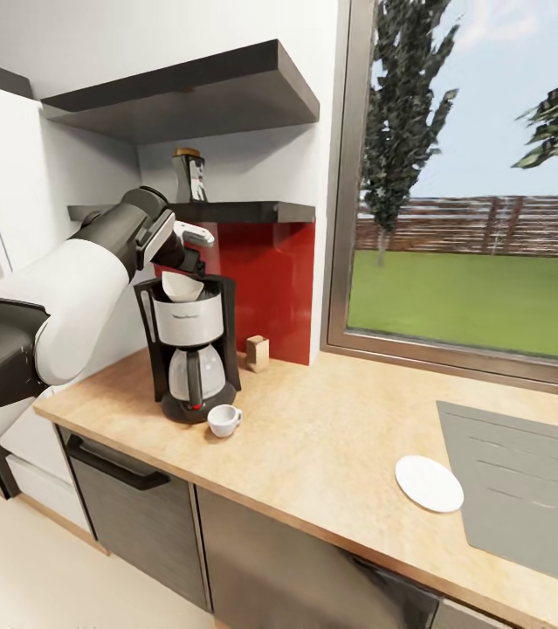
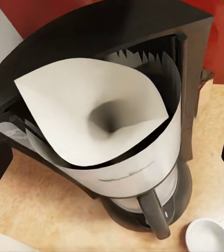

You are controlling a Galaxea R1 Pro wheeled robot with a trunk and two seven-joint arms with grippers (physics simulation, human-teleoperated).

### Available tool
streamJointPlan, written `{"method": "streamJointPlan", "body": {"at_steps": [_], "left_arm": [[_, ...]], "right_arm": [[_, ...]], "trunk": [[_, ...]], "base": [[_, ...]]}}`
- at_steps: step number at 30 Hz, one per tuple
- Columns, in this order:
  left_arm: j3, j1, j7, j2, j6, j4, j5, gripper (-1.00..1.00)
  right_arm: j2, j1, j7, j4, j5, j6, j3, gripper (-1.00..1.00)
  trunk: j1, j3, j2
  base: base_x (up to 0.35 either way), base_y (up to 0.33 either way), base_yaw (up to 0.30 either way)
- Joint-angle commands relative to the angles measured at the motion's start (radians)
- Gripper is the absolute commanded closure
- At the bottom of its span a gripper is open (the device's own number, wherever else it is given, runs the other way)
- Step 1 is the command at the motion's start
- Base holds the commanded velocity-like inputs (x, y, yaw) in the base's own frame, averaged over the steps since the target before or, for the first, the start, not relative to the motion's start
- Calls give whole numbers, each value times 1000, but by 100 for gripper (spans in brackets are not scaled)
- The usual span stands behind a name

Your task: Set up a coffee station on the kitchen countertop: keep the coffee maker on the countertop, move the bottle of coffee from the kitchen shelf to the counter next to the coffee maker, place a paper coffee filter on top of the coffee maker, put the saucer next to the coffee maker with the coffee cup on the saucer, and place the electric kettle next to the coffee maker.

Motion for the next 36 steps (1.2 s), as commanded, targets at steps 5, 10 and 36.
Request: {"method": "streamJointPlan", "body": {"at_steps": [5, 10, 36], "left_arm": [[-2, -1, -10, 0, 3, -1, -9, -100], [-2, -1, -10, 0, 3, -1, -10, -100], [-2, -1, -10, 0, 3, -1, -10, -100]], "right_arm": [[-2, -1, 0, 0, 0, -3, 3, -100], [-2, -1, 0, -1, 0, -3, 2, -100], [-3, -1, 0, -1, 0, -2, 1, -100]], "trunk": [[0, -1, -1], [0, -1, -1], [0, -1, -1]], "base": [[-152, 0, 0], [-61, 0, 0], [-112, 0, 0]]}}
